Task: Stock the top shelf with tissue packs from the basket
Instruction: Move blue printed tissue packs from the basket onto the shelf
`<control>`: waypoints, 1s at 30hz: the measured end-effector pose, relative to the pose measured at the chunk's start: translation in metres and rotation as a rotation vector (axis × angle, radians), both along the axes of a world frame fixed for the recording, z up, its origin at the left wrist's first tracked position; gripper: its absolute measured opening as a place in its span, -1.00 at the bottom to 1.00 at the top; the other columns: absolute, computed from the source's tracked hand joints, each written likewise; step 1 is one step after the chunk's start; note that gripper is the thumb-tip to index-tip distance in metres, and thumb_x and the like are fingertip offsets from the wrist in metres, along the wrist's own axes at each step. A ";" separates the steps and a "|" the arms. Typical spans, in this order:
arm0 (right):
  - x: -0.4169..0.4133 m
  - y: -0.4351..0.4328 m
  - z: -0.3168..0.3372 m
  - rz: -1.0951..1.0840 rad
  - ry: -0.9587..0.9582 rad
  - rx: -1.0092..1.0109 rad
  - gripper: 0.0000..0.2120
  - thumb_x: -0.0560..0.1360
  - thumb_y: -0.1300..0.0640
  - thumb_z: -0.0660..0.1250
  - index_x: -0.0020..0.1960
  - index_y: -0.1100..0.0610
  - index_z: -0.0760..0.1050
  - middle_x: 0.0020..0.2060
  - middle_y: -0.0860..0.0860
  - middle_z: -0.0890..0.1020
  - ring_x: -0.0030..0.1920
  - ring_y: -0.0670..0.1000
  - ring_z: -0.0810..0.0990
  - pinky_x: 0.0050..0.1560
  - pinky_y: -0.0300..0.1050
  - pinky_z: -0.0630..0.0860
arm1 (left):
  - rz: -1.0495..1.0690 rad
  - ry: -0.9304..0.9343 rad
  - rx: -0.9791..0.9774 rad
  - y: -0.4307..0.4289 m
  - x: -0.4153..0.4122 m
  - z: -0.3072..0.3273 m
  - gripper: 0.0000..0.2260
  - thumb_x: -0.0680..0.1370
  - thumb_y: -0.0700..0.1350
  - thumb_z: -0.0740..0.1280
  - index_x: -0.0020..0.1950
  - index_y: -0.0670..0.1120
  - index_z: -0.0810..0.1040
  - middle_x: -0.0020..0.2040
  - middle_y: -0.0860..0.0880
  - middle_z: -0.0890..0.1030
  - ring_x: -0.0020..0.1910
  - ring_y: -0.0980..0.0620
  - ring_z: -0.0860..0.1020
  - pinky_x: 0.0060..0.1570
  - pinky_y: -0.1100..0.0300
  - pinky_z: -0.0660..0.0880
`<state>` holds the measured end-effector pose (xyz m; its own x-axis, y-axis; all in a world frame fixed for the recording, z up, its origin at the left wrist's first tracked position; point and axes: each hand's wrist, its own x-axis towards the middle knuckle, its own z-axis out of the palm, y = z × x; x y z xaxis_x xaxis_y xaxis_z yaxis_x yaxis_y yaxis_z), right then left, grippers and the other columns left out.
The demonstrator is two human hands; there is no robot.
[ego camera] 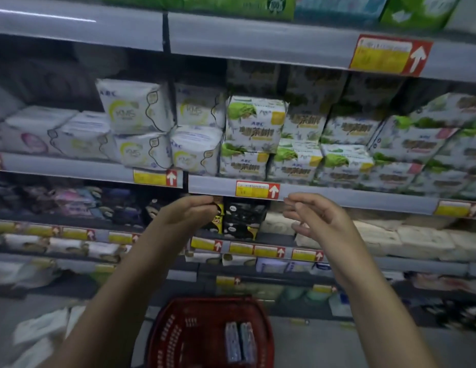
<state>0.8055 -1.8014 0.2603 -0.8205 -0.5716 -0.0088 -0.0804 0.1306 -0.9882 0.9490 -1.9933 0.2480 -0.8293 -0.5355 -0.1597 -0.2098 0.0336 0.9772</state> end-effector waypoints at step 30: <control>0.009 0.024 -0.142 -0.032 -0.342 0.113 -0.84 0.54 0.22 0.29 0.06 0.04 0.57 0.04 -0.03 0.66 0.13 0.02 0.61 0.21 0.01 0.50 | 0.240 -0.215 0.345 0.037 0.031 -0.130 -0.61 0.28 0.13 0.40 0.06 0.04 0.62 0.01 0.00 0.70 0.06 0.04 0.64 -0.05 0.23 0.46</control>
